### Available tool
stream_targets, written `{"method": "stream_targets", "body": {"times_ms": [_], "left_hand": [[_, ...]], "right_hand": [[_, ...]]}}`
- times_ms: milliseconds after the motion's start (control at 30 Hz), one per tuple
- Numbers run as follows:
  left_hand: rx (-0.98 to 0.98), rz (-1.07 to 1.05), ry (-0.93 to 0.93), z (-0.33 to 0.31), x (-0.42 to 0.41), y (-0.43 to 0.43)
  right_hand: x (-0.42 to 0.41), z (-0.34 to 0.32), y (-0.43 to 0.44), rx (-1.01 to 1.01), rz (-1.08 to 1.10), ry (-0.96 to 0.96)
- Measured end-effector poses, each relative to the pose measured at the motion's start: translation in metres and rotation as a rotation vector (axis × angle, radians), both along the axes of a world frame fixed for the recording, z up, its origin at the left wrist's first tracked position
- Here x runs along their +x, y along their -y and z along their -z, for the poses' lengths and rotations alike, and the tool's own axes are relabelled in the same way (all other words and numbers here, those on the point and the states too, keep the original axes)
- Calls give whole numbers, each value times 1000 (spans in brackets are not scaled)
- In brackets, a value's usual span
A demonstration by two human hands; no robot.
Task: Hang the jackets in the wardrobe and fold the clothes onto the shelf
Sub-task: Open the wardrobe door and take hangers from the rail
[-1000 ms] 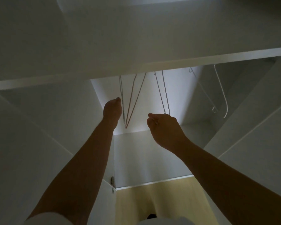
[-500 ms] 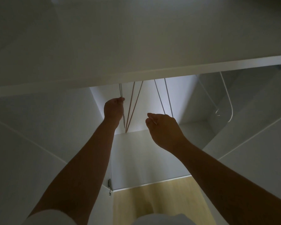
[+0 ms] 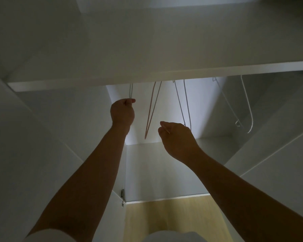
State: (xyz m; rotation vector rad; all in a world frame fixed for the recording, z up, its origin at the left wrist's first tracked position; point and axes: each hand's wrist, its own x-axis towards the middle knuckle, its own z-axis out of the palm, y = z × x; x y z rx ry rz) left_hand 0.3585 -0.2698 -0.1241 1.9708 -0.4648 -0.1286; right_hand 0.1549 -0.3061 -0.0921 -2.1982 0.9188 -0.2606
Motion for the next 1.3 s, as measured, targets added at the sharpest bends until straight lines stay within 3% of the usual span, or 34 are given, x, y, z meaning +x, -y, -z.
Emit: {"method": "stream_targets", "body": {"times_ms": [300, 500, 700, 800, 1000, 1133, 1300], "left_hand": [[-55, -91, -105, -1, -82, -70], [-161, -79, -324, -15, -160, -106], [-199, -6, -566, -14, -231, -115], [-193, 43, -692, -9, -262, -110], [-216, 275, -868, 6, -308, -81], [-45, 337, -872, 21, -324, -43], [264, 598, -882, 54, -322, 9]], "right_hand": [[-54, -4, -38, -54, -142, -37], [-108, -11, -59, -93, -202, 14], [-163, -10, -74, -142, -204, 135], [-188, -3, -74, -39, -138, 191], [-230, 16, -59, -196, -111, 33], [-247, 26, -41, -270, 70, -32], [-267, 25, -23, -190, 300, -118]]}}
